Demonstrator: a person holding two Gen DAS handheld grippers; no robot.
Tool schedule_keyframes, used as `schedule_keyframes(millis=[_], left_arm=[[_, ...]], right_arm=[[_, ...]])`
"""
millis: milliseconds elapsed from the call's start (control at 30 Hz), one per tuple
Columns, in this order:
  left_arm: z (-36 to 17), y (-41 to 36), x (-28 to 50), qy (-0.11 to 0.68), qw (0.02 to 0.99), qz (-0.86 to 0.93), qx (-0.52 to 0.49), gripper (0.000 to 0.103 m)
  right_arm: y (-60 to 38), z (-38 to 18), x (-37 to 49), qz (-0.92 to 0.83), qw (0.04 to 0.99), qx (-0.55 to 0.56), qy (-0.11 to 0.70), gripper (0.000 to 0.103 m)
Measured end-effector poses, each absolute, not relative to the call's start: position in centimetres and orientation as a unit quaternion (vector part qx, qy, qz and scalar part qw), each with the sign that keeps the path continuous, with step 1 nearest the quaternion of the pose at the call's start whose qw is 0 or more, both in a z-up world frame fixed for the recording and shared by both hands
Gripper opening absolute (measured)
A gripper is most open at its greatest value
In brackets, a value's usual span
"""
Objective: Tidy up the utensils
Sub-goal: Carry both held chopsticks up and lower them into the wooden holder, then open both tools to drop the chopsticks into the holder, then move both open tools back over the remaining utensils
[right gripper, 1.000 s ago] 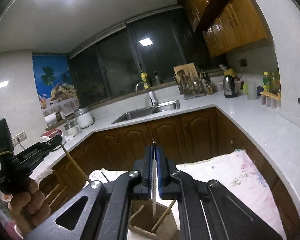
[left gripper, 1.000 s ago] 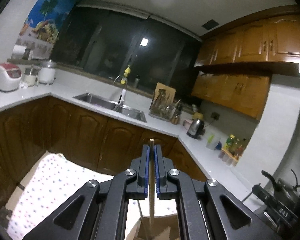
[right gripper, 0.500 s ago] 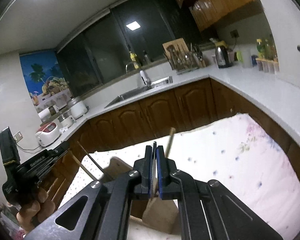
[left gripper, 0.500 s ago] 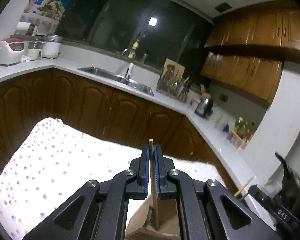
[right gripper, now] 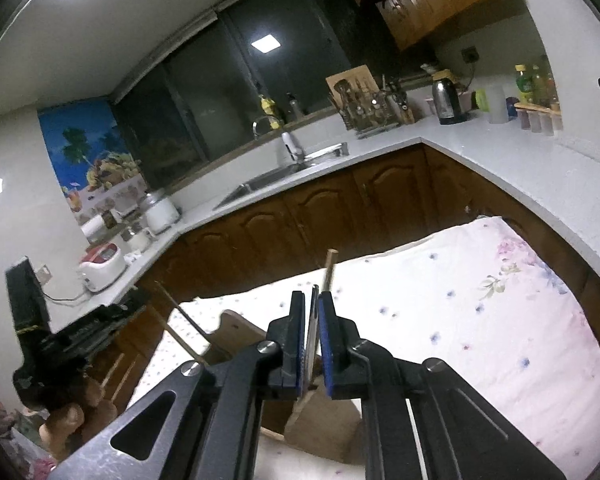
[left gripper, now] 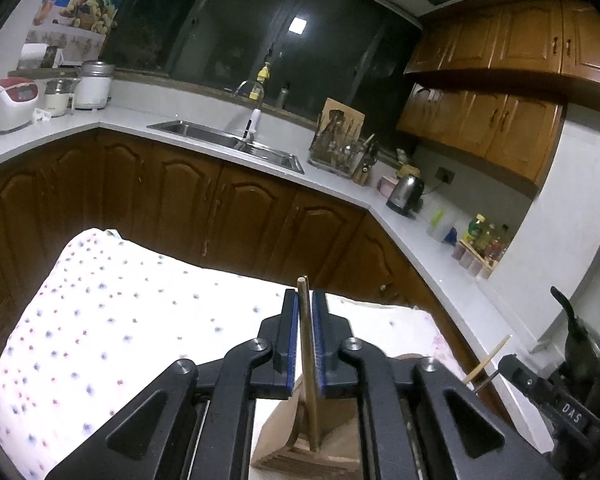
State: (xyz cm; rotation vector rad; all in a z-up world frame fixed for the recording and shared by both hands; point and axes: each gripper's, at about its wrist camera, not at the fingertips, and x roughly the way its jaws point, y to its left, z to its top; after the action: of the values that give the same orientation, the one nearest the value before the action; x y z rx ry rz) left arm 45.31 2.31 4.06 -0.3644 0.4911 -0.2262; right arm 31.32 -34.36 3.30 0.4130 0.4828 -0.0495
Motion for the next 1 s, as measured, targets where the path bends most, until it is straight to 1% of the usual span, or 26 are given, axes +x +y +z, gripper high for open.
schedule_keyframes(millis=[33, 67, 100, 133, 200, 233, 267, 300, 333, 367, 400, 500, 633, 800, 1000], left_arm=[[4.2, 2.5, 45.1, 0.241, 0.948, -0.109, -0.179, 0.026], [4.4, 2.8, 44.8, 0.237, 0.949, -0.105, -0.18, 0.04], [4.6, 3.0, 44.2, 0.234, 0.949, -0.105, -0.181, 0.048], [4.6, 3.1, 43.5, 0.229, 0.95, -0.108, -0.183, 0.055], [4.6, 3.2, 41.9, 0.225, 0.951, -0.107, -0.182, 0.065], [4.7, 3.5, 41.0, 0.222, 0.952, -0.104, -0.181, 0.076], [4.6, 3.6, 40.1, 0.219, 0.954, -0.101, -0.18, 0.084], [4.7, 3.9, 39.0, 0.214, 0.955, -0.098, -0.18, 0.085], [4.6, 4.1, 37.9, 0.213, 0.956, -0.099, -0.177, 0.09], [4.5, 4.3, 36.8, 0.215, 0.957, -0.097, -0.171, 0.097], [4.4, 4.5, 35.6, 0.221, 0.958, -0.088, -0.158, 0.099], [4.0, 4.6, 32.5, 0.231, 0.962, -0.073, -0.124, 0.101], [3.4, 4.6, 29.1, 0.264, 0.958, -0.057, -0.094, 0.101], [3.2, 5.0, 26.1, 0.29, 0.951, -0.053, -0.097, 0.101], [2.9, 5.1, 23.0, 0.308, 0.945, -0.039, -0.102, 0.101]], right_arm=[[-34.3, 3.4, 31.1, -0.023, 0.95, 0.203, 0.235, 0.016], [-34.3, 3.6, 30.9, -0.022, 0.951, 0.204, 0.231, 0.035], [-34.4, 3.8, 30.5, -0.019, 0.952, 0.208, 0.226, 0.059], [-34.5, 4.0, 30.0, -0.015, 0.953, 0.214, 0.216, 0.065], [-34.5, 4.5, 28.8, -0.014, 0.956, 0.217, 0.198, 0.072], [-34.5, 4.8, 28.3, -0.011, 0.956, 0.219, 0.195, 0.075], [-34.5, 5.0, 28.1, -0.009, 0.956, 0.221, 0.193, 0.082], [-34.5, 5.2, 27.3, -0.004, 0.955, 0.227, 0.19, 0.09], [-34.5, 5.4, 26.8, -0.003, 0.955, 0.23, 0.188, 0.093], [-34.5, 5.5, 25.9, -0.002, 0.955, 0.232, 0.184, 0.098], [-34.5, 5.6, 25.2, -0.002, 0.956, 0.231, 0.181, 0.099], [-34.2, 5.5, 22.9, -0.01, 0.957, 0.22, 0.187, 0.099], [-33.3, 4.8, 19.9, -0.021, 0.958, 0.202, 0.204, 0.099], [-31.9, 4.0, 16.5, -0.04, 0.959, 0.17, 0.225, 0.099], [-29.6, 2.6, 13.1, -0.076, 0.959, 0.105, 0.253, 0.099]])
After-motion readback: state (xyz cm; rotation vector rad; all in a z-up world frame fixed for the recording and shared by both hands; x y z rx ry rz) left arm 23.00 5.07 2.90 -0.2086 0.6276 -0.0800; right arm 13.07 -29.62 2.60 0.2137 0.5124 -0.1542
